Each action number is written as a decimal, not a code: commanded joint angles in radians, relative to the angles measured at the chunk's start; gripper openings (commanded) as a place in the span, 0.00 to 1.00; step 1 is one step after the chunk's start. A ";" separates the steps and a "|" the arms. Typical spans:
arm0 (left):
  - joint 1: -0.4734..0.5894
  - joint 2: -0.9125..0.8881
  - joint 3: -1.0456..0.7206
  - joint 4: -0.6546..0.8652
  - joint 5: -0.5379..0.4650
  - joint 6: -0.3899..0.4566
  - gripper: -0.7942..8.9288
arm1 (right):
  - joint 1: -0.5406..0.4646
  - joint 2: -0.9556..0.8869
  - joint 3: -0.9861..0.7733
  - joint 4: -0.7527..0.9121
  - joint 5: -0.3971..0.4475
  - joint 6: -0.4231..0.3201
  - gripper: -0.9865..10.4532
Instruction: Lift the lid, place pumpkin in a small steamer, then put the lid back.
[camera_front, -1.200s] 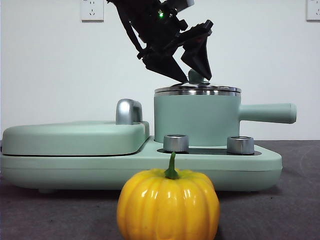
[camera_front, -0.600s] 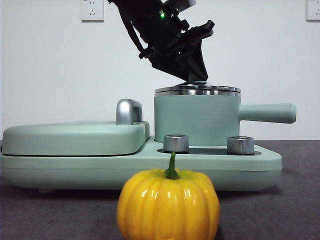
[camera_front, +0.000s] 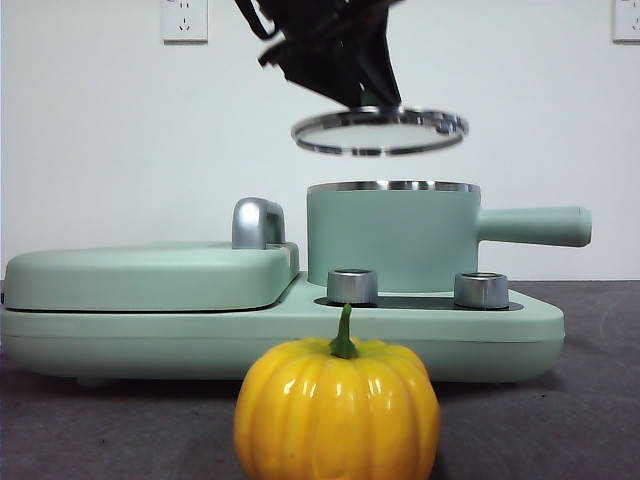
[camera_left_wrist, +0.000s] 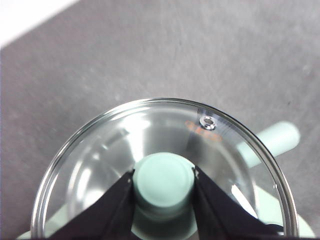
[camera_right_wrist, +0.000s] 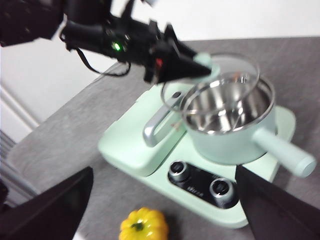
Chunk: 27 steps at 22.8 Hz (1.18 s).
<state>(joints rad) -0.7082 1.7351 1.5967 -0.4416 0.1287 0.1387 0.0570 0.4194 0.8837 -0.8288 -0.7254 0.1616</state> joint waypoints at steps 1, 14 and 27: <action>0.010 -0.037 0.037 -0.011 0.001 0.003 0.17 | 0.003 0.024 0.016 -0.022 -0.020 0.025 0.48; 0.180 -0.215 0.037 -0.179 0.001 0.043 0.17 | 0.296 0.362 0.016 0.055 0.129 0.207 0.48; 0.348 -0.220 0.037 -0.202 0.002 0.012 0.17 | 0.806 0.798 0.084 0.130 0.515 0.281 0.49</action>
<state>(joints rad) -0.3607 1.5177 1.5982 -0.6693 0.1284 0.1638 0.8429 1.1892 0.9447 -0.7013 -0.2279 0.4278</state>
